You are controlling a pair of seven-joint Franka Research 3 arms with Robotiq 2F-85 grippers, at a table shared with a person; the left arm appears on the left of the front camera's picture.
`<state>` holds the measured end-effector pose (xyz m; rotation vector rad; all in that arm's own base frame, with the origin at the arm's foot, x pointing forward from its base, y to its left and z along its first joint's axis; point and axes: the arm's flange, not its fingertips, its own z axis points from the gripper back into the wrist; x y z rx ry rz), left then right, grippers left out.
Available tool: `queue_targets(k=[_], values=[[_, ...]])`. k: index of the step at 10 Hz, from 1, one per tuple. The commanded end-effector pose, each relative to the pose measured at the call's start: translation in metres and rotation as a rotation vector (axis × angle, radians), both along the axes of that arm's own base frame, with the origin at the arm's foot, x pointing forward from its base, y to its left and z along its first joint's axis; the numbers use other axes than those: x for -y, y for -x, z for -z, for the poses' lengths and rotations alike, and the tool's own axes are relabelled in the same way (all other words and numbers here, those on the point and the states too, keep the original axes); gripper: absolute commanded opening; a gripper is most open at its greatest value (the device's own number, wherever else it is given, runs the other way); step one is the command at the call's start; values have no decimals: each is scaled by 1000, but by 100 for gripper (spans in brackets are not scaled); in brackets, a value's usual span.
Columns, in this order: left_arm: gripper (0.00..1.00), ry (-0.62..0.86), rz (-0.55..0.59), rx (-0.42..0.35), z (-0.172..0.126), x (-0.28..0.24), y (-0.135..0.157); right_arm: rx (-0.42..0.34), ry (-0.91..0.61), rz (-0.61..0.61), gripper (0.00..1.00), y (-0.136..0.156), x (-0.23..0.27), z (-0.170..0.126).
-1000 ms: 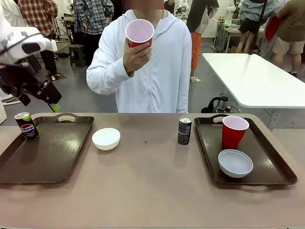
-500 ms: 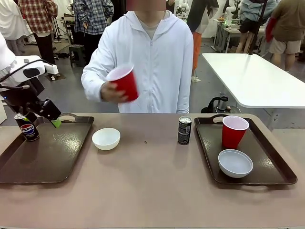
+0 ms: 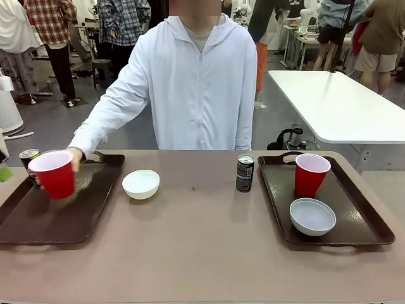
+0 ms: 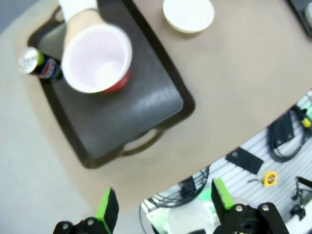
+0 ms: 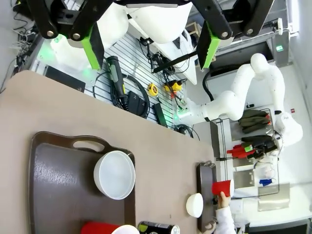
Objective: Prepare tableware on both trays.
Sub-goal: Pick up a Picnic Bowl from the table and place it on a Handle tray.
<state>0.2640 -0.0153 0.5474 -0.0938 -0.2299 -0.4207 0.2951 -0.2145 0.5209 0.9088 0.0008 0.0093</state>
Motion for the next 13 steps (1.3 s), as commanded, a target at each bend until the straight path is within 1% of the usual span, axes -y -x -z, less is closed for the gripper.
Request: queue_targets(k=[1, 3, 5, 6, 8, 10, 12, 13], values=[[100, 8, 23, 6, 40, -1, 8, 0, -1, 2, 99, 1, 1, 0], [100, 21, 11, 7, 45, 6, -5, -1, -1, 8, 99, 1, -1, 1], [100, 30, -19, 32, 50, 24, -26, -11, 5, 9, 99, 0, -4, 3], [100, 33, -37, 44, 53, 39, -39, -1, 0, 1, 99, 0, 0, 0], [100, -52, -50, 50, 60, 71, -67, -1, 0, 1, 99, 0, 0, 0], [100, -98, -44, 70, 68, 111, -97, -2, 1, 1, 99, 0, 0, 0], [100, -94, -68, 113, 77, 152, -119, 82, 46, 182, 99, -10, 8, 13], [100, -85, -83, 124, 81, 165, -127, 83, 49, 195, 99, -11, 11, 18]])
